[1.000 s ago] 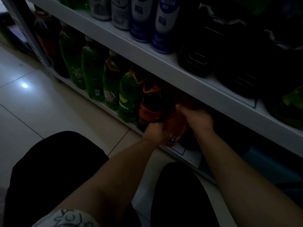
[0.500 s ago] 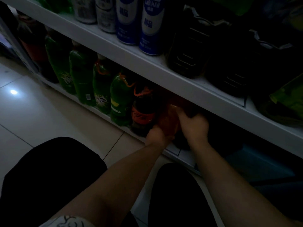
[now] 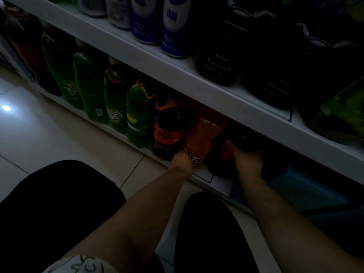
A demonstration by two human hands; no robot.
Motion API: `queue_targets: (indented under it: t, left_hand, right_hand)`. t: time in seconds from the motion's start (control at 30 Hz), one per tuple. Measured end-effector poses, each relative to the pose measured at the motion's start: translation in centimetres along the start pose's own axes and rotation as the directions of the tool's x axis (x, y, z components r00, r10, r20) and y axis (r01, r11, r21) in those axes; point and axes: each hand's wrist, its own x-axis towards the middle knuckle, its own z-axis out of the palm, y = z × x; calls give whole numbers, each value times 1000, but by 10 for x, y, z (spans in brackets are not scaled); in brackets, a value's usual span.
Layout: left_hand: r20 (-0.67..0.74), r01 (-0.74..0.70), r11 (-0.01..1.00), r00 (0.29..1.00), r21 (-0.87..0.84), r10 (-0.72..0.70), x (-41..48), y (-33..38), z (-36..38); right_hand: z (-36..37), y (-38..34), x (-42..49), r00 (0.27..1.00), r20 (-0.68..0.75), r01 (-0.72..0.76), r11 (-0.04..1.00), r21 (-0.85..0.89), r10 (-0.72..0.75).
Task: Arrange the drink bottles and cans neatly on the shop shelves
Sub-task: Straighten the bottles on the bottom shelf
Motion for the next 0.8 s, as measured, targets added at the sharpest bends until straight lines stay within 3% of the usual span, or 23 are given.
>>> queue_targets:
  t: [0.23,0.33,0.47,0.6,0.73,0.8]
  left_hand:
    - [66,-91,974,995,209,78,-2,-4,-7]
    - [130,-129,963,986,237,100,-8,-8,-3]
    - [194,-285,958,940,-6,281,-32,-2,9]
    - [103,-422,871,883,-252,458,-47,29,18]
    - [107,-409,824,869,-392,483,-49,51,20]
    - [114,-379,858,891,-347,440,-46,54,16]
  right_hand:
    - [-10,-2,-2,995,81,69,996,-64,-64]
    - [-13,0,-8,995,-4,95,989,-113,-96]
    - [-11,-8,-9,995,-90,35,991,-129,-46]
    - [-25,-14,1,994,-16,109,990,-93,-111]
    - [-32,-16,2,983,118,167,958,-232,-142]
    - [-30,-20,-1,982,129,174,931,-320,-139]
